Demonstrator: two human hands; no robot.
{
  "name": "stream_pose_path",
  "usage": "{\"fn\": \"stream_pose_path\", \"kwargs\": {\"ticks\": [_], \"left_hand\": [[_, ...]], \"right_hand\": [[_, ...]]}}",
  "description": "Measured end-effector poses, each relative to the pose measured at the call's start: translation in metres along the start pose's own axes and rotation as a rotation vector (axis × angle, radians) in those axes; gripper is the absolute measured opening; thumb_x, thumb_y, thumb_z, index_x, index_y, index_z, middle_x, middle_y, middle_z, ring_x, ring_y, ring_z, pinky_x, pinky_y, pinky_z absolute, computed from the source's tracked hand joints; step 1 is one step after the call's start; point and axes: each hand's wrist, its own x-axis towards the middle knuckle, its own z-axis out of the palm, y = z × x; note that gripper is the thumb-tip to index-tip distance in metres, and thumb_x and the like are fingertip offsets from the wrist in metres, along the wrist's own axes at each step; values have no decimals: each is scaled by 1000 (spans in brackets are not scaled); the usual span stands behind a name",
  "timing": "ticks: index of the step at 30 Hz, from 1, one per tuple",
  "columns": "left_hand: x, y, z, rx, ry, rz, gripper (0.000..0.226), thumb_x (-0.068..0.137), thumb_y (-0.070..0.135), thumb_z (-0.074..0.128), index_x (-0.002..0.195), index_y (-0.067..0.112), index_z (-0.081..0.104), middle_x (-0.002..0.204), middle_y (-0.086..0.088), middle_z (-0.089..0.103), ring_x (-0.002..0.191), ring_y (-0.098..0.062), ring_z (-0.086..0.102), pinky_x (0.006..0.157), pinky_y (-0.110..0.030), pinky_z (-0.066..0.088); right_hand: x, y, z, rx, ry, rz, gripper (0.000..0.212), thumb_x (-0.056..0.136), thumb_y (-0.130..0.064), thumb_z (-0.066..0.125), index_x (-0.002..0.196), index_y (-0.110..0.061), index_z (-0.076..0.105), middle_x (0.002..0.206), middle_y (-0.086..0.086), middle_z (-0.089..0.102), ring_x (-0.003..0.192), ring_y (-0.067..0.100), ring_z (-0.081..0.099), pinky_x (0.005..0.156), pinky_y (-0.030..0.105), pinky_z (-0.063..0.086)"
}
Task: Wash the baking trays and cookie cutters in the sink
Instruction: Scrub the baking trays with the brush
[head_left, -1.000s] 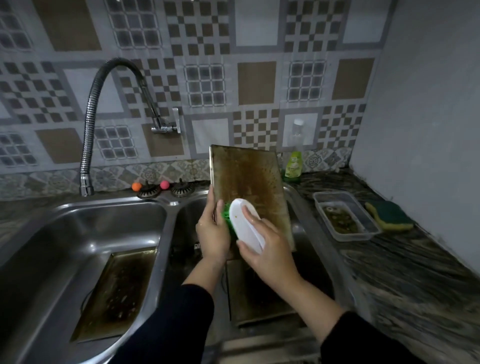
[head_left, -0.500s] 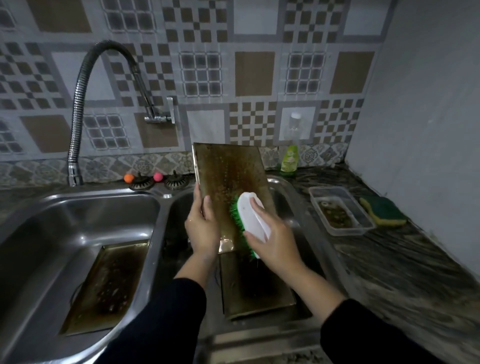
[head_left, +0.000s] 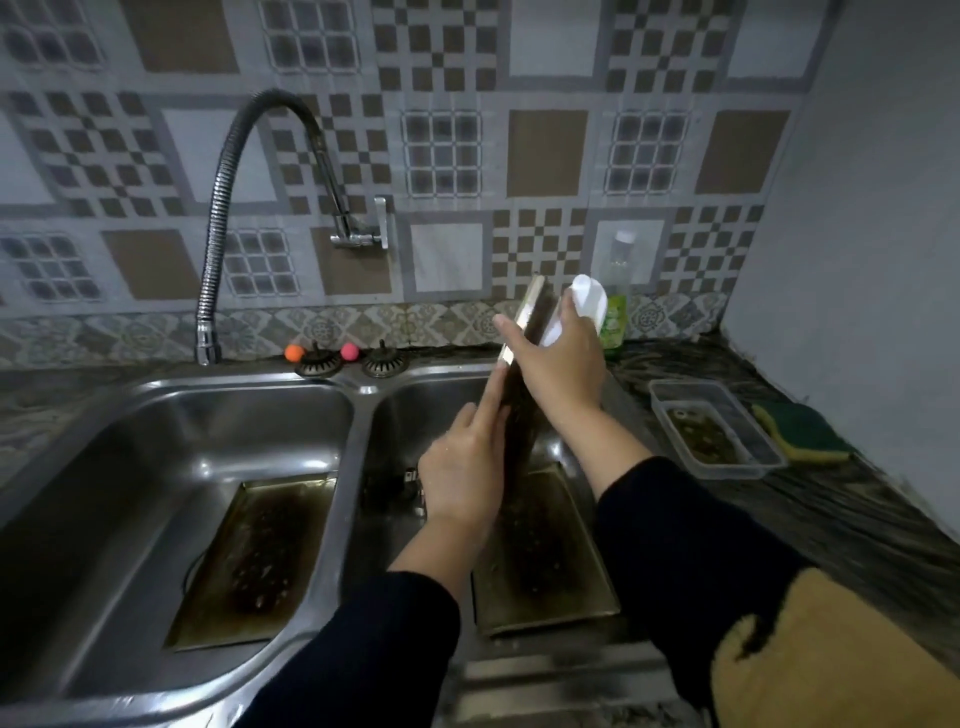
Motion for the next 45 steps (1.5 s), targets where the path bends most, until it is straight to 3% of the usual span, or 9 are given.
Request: {"fn": "stream_pose_path", "kwargs": {"ticks": [3,8,12,15,20,27,31,39,45], "left_hand": [[7,-10,-9,114,-29,102,53,98,35,36,150,34,22,83,1,62,51,-15,54,39,-27,35],[19,-39,-37,-79,-224,-85,53,99,51,18,150,45,2,119,2,62,99,-17,61,67,-29,42],[36,-95,-51,-117,-353,-309,59,98,54,22,152,38,3,151,-8,36,133,-29,41,99,-41,40],[33,-133,-56,-240,-434,-426,61,98,56,24,151,39,1,151,-14,33,134,-35,40,108,-45,36],[15,-172,-78,-445,-358,-425,53,101,45,33,150,39,15,135,-2,56,122,-27,54,93,-35,40],[-3,-268,-116,-384,-346,-563,50,100,42,37,147,45,19,138,1,53,122,-27,52,97,-36,38],[-30,-318,-134,-368,-386,-723,46,101,38,37,145,42,23,122,2,54,115,-28,54,96,-42,38],[-68,-371,-112,-319,-577,-851,65,96,27,52,150,30,16,134,-10,53,119,-30,53,105,-43,39],[-68,-379,-84,-281,-735,-920,73,95,23,53,152,23,8,143,-15,42,127,-34,46,107,-45,35]], "right_hand": [[2,-14,9,-11,61,23,75,89,-49,54,151,-19,22,139,7,48,125,26,48,96,38,41],[-3,-29,19,32,99,15,62,94,-41,48,150,-27,25,133,6,53,118,25,52,96,37,44],[-23,-52,28,197,45,-53,58,97,-32,47,150,-30,23,136,-1,48,119,10,44,92,22,35],[-37,-69,44,303,22,-80,53,99,-28,45,148,-29,28,143,-5,42,122,2,36,94,16,26],[-56,-89,86,388,-29,-15,49,99,-26,45,146,-28,33,152,-6,34,138,10,32,100,18,26],[-76,-88,136,234,-97,68,66,91,-31,60,149,-27,28,151,2,36,136,22,37,104,26,32],[-87,-75,146,-6,-77,35,79,82,-27,73,148,-24,31,147,5,43,133,23,41,103,28,34],[-101,-54,158,-112,-139,35,74,79,-17,75,144,-21,39,144,4,47,130,18,45,94,13,30],[-107,-40,160,-83,-162,44,73,80,-16,74,144,-24,39,146,0,44,132,16,43,99,21,36]]}}
